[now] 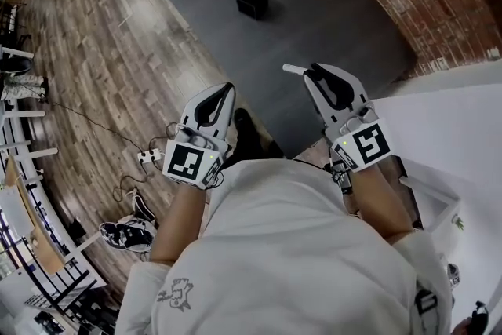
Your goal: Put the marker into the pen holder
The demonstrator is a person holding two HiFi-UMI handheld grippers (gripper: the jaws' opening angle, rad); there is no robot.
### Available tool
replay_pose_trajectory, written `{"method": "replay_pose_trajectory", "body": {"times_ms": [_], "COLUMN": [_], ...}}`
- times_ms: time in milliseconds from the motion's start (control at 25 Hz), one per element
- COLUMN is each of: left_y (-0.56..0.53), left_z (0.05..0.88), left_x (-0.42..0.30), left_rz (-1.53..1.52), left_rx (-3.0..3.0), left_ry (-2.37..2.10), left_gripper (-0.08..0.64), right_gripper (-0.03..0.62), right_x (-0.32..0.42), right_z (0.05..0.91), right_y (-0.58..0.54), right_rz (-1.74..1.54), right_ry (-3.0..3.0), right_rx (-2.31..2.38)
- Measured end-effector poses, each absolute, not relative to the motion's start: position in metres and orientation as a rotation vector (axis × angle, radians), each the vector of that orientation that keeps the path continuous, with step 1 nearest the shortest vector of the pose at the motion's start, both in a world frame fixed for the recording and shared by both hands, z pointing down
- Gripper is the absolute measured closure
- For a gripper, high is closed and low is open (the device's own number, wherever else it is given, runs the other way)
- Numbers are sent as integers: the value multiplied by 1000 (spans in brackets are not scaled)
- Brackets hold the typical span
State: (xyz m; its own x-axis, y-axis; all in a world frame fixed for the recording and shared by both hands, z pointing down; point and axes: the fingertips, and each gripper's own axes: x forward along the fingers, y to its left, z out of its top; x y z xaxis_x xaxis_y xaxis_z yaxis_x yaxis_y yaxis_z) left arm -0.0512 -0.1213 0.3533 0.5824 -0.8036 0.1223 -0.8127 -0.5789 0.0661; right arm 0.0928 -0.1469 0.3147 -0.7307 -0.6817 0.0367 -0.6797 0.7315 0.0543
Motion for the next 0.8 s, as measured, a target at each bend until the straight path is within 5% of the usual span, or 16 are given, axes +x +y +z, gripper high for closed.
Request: {"method": "replay_pose_trajectory", "body": {"times_ms": [800], "left_y": [-247], "left_z": [388], "left_x": [-83], "left_rz": [162], "left_rx": [2713], "left_ry": [-1245], "left_gripper": [549], "right_gripper": [512], "right_x": [40], "right_z": [358], "right_y": [-279], "right_rz": [-7], "right_ry": [-2796], "right_rx": [1164]}}
